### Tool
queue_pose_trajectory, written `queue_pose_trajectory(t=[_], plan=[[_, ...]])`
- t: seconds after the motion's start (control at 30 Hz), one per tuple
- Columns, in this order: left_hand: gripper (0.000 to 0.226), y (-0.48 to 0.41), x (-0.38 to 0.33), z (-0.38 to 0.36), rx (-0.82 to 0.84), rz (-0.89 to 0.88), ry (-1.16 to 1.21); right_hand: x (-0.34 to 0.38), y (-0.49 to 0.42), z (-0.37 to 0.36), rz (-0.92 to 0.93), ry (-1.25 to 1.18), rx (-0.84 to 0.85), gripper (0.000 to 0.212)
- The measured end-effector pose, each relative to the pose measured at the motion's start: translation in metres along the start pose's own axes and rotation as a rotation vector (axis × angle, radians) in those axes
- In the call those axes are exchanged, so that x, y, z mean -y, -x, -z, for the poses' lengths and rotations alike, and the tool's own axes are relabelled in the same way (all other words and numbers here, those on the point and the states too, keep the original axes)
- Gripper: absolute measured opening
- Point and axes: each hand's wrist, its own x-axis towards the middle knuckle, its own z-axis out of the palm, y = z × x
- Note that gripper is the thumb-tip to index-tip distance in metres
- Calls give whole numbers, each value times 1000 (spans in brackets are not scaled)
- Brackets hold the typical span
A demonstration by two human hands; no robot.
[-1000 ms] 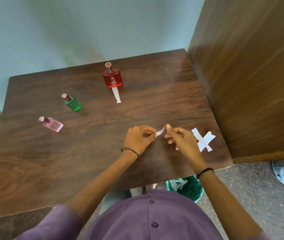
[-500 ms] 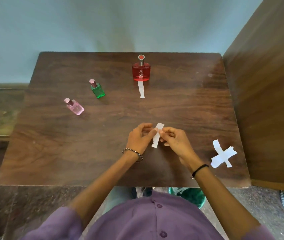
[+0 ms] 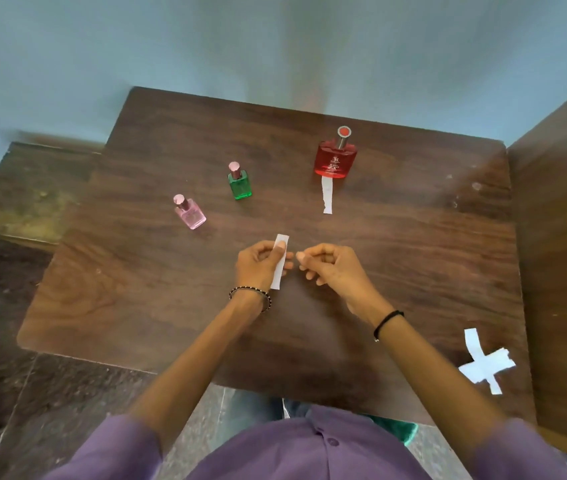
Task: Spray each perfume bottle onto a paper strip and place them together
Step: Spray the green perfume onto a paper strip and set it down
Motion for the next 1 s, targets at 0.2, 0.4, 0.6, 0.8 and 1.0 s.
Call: queue_pose_trajectory(t=[0.2,0.4,0.6,0.8,1.0], plan=[[18,-26,-11,23,-120,-51,73,37,-48,-34,64,131,22,8],[4,-47,-13,29,-133,-4,105,72,-105,-62,220,368,-25,48],[14,-53,-12,34,-117,5,65,89,-147,-79,358,593,104,59],[21,-58,-13,38,-70,15,23,75,-144,-66,328,578,119,39],[19,-51,-9,30,-22,-18,-37,36,-81,-31,180,126,104,31]])
